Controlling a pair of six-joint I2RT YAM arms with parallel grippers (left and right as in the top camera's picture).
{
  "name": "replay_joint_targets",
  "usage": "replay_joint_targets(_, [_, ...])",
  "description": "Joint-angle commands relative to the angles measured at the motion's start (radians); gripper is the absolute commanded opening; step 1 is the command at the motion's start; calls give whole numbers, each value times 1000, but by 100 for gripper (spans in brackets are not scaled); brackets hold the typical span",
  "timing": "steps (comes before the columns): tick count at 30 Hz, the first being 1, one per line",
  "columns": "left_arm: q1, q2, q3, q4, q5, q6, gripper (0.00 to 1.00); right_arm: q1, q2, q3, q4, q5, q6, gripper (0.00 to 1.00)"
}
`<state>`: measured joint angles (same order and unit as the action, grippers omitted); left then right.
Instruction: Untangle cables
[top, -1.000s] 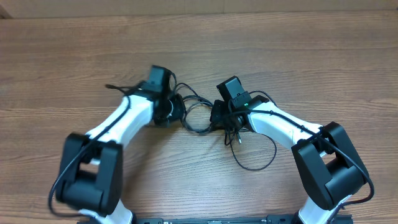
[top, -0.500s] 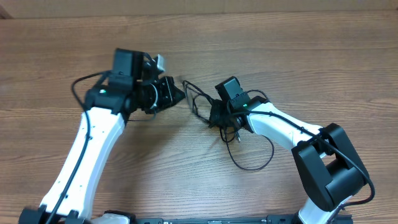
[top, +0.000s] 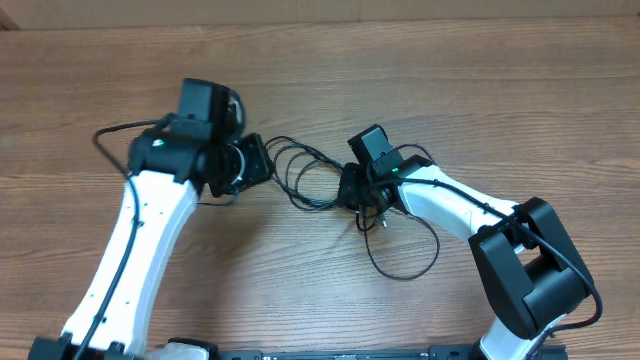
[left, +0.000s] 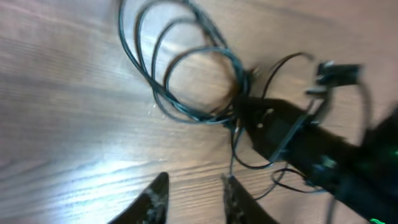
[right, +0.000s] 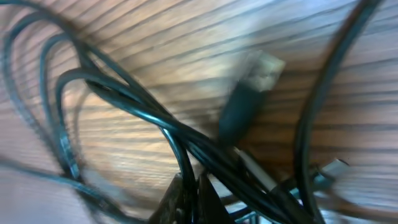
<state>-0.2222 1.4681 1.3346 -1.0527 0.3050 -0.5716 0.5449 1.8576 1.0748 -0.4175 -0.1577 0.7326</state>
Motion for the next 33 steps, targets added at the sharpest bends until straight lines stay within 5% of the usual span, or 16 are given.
replay_joint_targets(1, [-54,87,-6,-7,-42,6,35,-6,5,-7,51,-233,-70,4])
replay_joint_targets(8, [-122,237,-6,3,-32,-35,37,-37,5,-6,137,-473,-162,4])
replay_joint_targets(17, [-119,347,-6,3,-23,-34,41,-58,5,-7,74,-391,-158,4])
replay_joint_targets(22, [-126,413,-6,-13,-16,-35,52,-55,5,-8,64,-373,-158,4])
replay_joint_targets(33, [-125,539,-6,18,88,-114,46,-50,5,-8,55,-287,-158,4])
